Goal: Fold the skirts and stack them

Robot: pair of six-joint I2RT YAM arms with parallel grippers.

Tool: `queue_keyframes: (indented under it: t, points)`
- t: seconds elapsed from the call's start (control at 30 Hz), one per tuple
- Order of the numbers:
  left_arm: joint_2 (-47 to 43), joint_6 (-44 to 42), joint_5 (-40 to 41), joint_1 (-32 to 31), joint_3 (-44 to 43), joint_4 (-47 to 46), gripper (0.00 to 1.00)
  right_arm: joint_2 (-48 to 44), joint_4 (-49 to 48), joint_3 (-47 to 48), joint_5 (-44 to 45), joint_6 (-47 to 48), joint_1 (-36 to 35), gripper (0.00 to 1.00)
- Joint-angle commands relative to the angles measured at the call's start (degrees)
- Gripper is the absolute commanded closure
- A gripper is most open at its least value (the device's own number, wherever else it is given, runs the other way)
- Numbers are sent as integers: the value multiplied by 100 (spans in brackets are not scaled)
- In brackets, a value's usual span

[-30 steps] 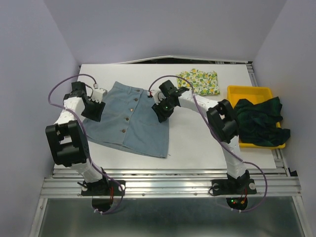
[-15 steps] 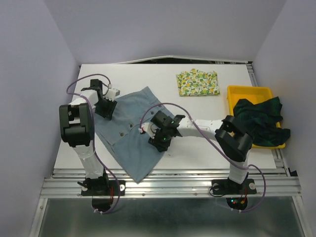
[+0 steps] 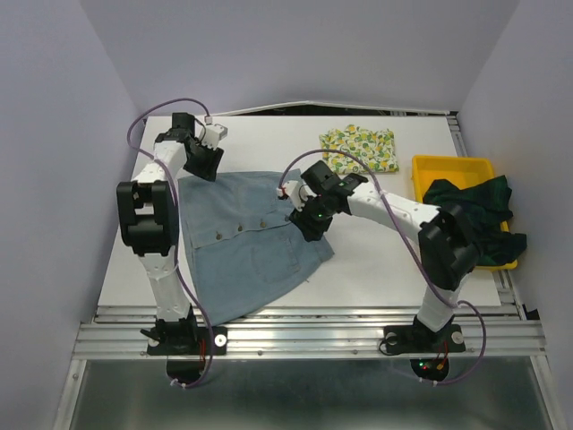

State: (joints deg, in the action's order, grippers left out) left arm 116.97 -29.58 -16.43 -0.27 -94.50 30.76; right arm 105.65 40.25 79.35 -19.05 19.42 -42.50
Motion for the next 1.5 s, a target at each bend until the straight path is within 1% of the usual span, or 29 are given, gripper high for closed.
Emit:
queue_keyframes:
  t: [0.0,0.1,0.17,0.2,0.23,0.33,0.4,0.47,0.57,0.6,0.7,0.73,0.77,0.8,0.9,0.93,1.0,1.03,1.1,1.13,1.17,1.23,1.27,1.3,1.33,1.37,1.4,1.43,1.47]
  points:
    - [-622,-135,-116,-113,149,457,44,-606,298,-262,691,720,-136,50]
    - [-903,-136,-115,-122,649,623,45,-781,448,-472,604,1053,-136,50]
    - [-991,-127,-133,-131,941,633,45,-939,440,-657,595,1229,-136,47]
    - [-1035,-118,-142,-131,1090,633,45,-1036,396,-771,621,1318,-136,41]
    - [-1079,-92,-150,-140,1379,554,46,-1124,300,-998,683,1493,-136,37]
    - [-992,-74,-63,-183,1767,414,48,-1415,89,-1316,910,1731,-136,25]
    - [-720,-21,-62,-210,1699,299,49,-1572,-17,-1580,1008,1977,-136,24]
    - [-318,75,-89,-236,1488,272,50,-1661,-254,-1816,1043,2240,-136,25]
    - [343,155,-106,-271,751,369,51,-1889,-693,-2099,1061,2567,-136,26]
    - [536,207,-106,-280,244,421,51,-1951,-833,-2308,1044,2810,-136,28]
    - [1257,286,-54,-298,-672,711,52,-2206,-1457,-2782,982,3304,-136,30]
    - [1580,295,-28,-307,-1302,877,52,-2293,-1824,-2924,982,3488,-136,30]
    - [1705,304,-19,-307,-1595,957,52,-2320,-2036,-3047,991,3559,-136,30]
    - [1820,330,-10,-307,-2103,1019,51,-2329,-2439,-3249,1008,3603,-136,30]
    - [1892,339,-71,-307,-2555,1133,45,-2233,-2995,-3417,1113,3552,-136,31]
    - [1822,313,-132,-307,-2539,1168,43,-2189,-3118,-3348,1157,3482,-136,31]
    - [1278,217,-221,-307,-2259,1143,43,-2171,-3155,-3225,1149,3183,-136,31]
    - [676,77,-203,-298,-1753,977,42,-2258,-3059,-3120,1053,3017,-188,31]
    - [5,-152,-212,-245,-1179,844,41,-2408,-3041,-3066,1008,2857,-302,30]
    - [-312,-310,-238,-219,-671,844,40,-2513,-2945,-3031,1052,2796,-372,30]
    - [-941,-703,-273,-175,-449,948,40,-2540,-2874,-2918,1052,2630,-434,30]
    - [-1560,-1310,-500,-26,236,1185,41,-2471,-2603,-2733,956,2436,-505,30]
    - [-2163,-2070,-572,192,483,1447,41,-2418,-2549,-2558,947,2357,-505,30]
    - [-2483,-2469,-651,325,755,1563,42,-2347,-2505,-2504,947,2356,-592,30]
    - [-2764,-2900,-834,683,1253,1712,44,-2277,-2487,-2469,964,2382,-732,31]
    - [-3263,-3348,-932,895,1476,1870,45,-2155,-2513,-2468,991,2417,-838,31]
    - [-3468,-4222,-967,1089,1687,2263,47,-2084,-2548,-2468,999,2487,-943,32]
    - [-3792,-4649,-881,1413,2037,2494,49,-2005,-2627,-2477,1113,2496,-1197,33]
    - [-3943,-5097,-793,1529,2223,2957,50,-1830,-2654,-2468,1175,2496,-1321,33]
